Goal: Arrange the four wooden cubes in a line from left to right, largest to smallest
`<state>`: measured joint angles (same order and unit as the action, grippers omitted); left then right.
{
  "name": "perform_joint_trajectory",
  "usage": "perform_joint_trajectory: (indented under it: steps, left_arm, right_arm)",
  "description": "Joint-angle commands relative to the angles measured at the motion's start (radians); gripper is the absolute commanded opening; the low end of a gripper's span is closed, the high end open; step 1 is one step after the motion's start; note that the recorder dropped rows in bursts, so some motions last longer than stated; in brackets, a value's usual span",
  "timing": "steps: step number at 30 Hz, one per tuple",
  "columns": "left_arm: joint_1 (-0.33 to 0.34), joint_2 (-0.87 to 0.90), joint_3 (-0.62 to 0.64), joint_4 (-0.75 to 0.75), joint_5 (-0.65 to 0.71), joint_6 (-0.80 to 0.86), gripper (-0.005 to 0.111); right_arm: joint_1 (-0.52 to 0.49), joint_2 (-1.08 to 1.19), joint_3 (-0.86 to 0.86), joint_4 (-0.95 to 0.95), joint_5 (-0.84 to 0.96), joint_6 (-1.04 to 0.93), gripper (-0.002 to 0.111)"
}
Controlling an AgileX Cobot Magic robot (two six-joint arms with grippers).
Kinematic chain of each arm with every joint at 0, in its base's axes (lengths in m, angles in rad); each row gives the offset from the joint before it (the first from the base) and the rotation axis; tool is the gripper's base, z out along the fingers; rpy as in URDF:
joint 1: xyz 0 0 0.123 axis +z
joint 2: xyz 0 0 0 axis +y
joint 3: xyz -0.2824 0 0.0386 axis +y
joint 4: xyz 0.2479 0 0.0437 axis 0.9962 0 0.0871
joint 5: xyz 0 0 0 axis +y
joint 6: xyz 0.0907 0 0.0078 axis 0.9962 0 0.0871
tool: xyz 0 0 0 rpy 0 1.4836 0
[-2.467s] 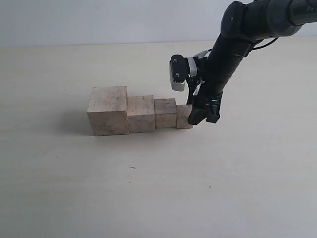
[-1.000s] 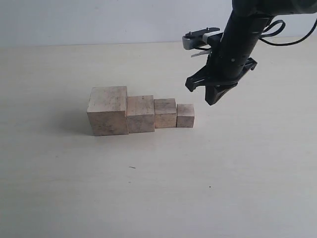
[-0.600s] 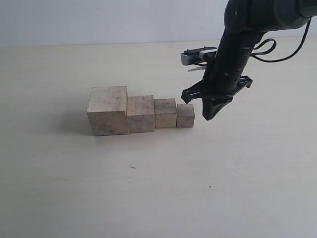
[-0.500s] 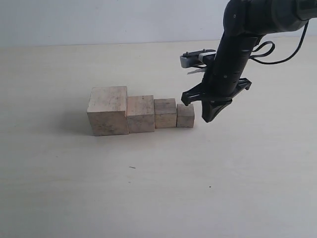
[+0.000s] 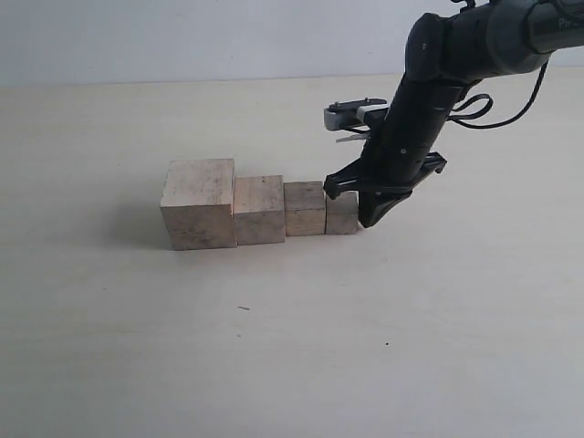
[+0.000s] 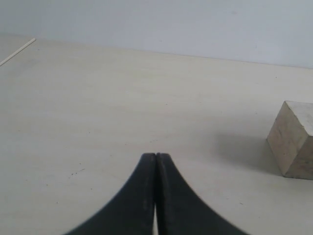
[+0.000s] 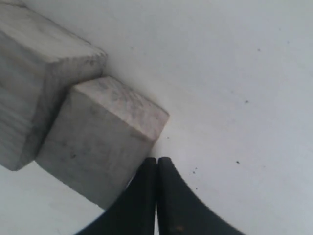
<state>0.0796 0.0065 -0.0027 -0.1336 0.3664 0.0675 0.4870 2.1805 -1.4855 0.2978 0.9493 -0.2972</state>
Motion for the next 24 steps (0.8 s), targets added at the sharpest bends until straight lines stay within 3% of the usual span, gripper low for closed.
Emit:
perform_joint_trajectory:
  steps: [1,24]
  left_arm:
    - [0.0,-0.006,0.003,-0.001,-0.011,-0.009,0.0]
    - [0.0,-0.006,0.003,-0.001,-0.011,-0.009,0.0]
  right_arm:
    - [0.002,-0.002,0.003,0.048,-0.014,-0.062,0.0]
    - [0.002,-0.005,0.003,0.043,0.014,-0.078,0.0]
